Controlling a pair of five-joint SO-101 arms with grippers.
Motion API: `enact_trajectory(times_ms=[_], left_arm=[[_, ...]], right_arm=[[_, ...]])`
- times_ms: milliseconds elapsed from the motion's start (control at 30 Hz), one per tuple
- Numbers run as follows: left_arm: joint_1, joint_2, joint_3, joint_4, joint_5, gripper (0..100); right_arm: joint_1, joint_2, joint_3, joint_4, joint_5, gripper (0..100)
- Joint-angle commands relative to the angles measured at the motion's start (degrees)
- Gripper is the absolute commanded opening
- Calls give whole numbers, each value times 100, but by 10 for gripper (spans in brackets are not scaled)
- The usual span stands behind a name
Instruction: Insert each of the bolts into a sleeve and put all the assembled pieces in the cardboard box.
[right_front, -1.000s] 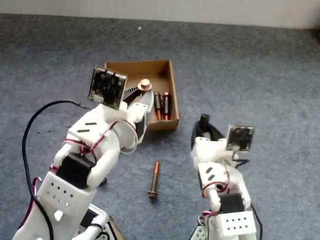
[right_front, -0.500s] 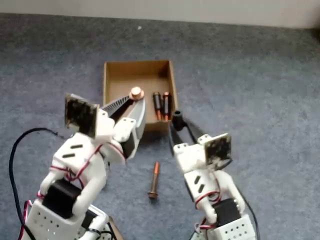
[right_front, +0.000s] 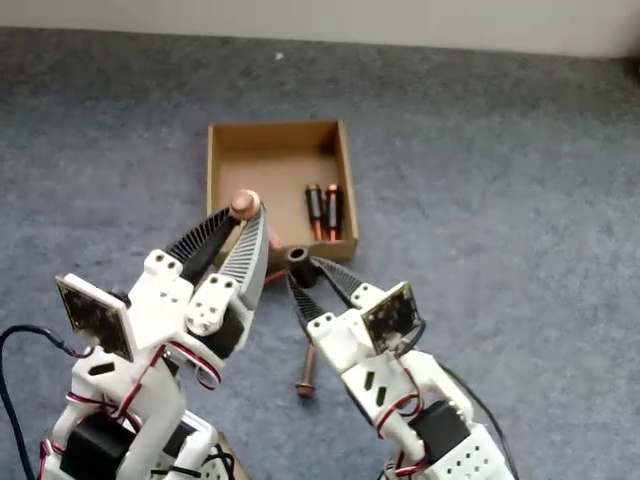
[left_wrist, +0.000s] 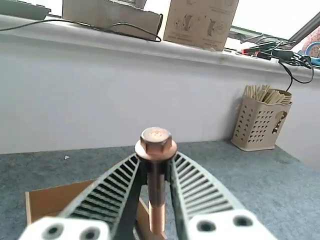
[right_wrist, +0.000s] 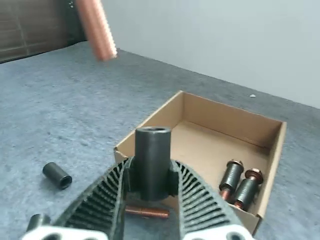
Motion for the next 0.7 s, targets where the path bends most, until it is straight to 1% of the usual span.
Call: enact_trajectory(times_ms=[0, 300, 467, 667], left_arm=[[40, -119, 22, -149, 44, 66], [40, -127, 40, -141, 35, 66], [40, -119, 40, -141, 44, 66], [75, -119, 48, -132, 44, 66]], right_arm=[[-127, -92, 699, -330, 62, 5], [-145, -92, 699, -1068, 62, 5], [-514, -92, 699, -1121, 62, 5], [-602, -92, 699, -1130, 756, 5]])
